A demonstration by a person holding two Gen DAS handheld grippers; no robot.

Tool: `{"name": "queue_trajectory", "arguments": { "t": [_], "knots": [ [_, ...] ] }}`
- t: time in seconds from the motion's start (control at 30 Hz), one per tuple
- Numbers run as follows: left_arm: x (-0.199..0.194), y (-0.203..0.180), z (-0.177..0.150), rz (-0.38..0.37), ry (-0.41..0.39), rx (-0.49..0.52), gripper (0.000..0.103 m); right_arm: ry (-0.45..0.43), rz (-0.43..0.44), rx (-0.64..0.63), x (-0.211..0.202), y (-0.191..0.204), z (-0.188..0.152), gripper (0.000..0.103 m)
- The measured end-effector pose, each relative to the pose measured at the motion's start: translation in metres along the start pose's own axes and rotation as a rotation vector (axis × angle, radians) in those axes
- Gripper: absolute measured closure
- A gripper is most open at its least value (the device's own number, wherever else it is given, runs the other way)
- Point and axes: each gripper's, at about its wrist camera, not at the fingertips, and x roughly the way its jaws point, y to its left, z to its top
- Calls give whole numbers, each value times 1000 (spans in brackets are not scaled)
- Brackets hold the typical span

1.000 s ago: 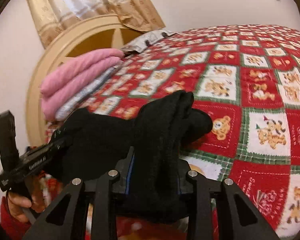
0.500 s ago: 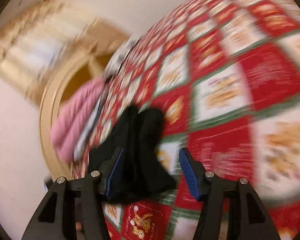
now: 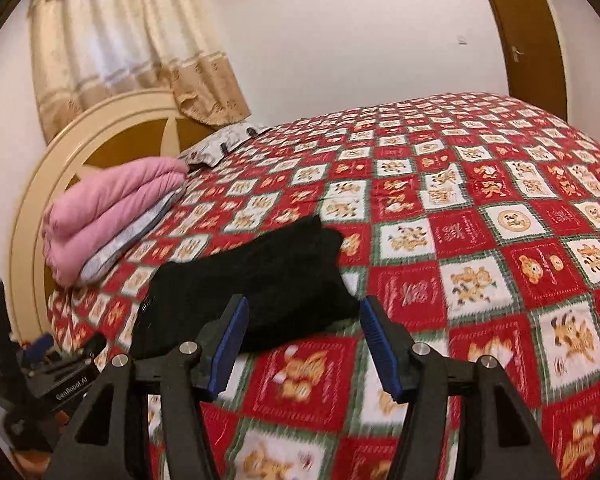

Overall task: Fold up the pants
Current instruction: 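Open both grippers and withdraw them from the folded pants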

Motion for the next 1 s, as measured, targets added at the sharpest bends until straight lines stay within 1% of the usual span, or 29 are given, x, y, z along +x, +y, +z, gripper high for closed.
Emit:
{"name": "queue_trajectory", "arguments": {
  "t": [0.13,0.2,0.33,0.5,0.7,1.0],
  "knots": [
    [-19,-6,0,-34,-33,-6,0,-2,30,-37,-13,16,-10,43],
    [-24,-8,2,-50,-28,-10,0,-4,34,-44,-16,19,-11,43],
    [-27,-10,1,-43,-25,-8,0,-29,35,-39,-25,22,-10,43],
    [-27,-7,-2,-32,-31,-24,0,-53,24,-67,-31,29,-9,43],
    [-22,-9,-6,-37,-14,-22,0,-33,31,-63,-26,30,-11,43],
    [-22,-12,-7,-36,-11,-22,0,-35,26,-59,-26,30,-12,42]
  ]
}}
